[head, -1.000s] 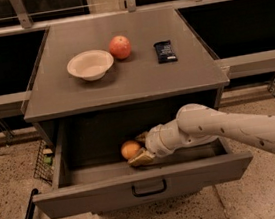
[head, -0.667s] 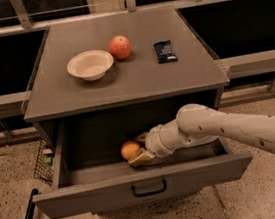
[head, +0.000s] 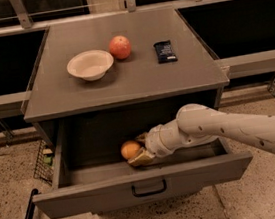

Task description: Pick orange from top drawer and place on counter

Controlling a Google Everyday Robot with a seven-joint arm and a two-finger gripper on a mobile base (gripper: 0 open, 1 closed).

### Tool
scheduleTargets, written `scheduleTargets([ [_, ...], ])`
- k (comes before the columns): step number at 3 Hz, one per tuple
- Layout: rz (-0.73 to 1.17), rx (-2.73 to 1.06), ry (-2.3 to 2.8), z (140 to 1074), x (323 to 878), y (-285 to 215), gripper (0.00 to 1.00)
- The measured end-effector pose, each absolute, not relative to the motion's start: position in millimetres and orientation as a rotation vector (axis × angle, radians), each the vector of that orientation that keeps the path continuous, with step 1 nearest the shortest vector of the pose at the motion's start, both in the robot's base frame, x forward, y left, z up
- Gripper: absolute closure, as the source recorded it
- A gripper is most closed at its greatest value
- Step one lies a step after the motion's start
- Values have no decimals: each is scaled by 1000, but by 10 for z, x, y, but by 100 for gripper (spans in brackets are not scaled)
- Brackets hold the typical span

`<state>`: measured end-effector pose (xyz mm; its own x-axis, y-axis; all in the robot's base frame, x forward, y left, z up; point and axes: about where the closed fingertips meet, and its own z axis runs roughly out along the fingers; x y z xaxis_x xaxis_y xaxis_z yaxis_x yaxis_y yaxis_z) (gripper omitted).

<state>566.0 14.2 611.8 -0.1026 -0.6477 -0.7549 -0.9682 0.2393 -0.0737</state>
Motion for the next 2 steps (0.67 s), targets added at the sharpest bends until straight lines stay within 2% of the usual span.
scheduleTargets([
  [2,599,-1500,1738,6734,5593,179,100],
])
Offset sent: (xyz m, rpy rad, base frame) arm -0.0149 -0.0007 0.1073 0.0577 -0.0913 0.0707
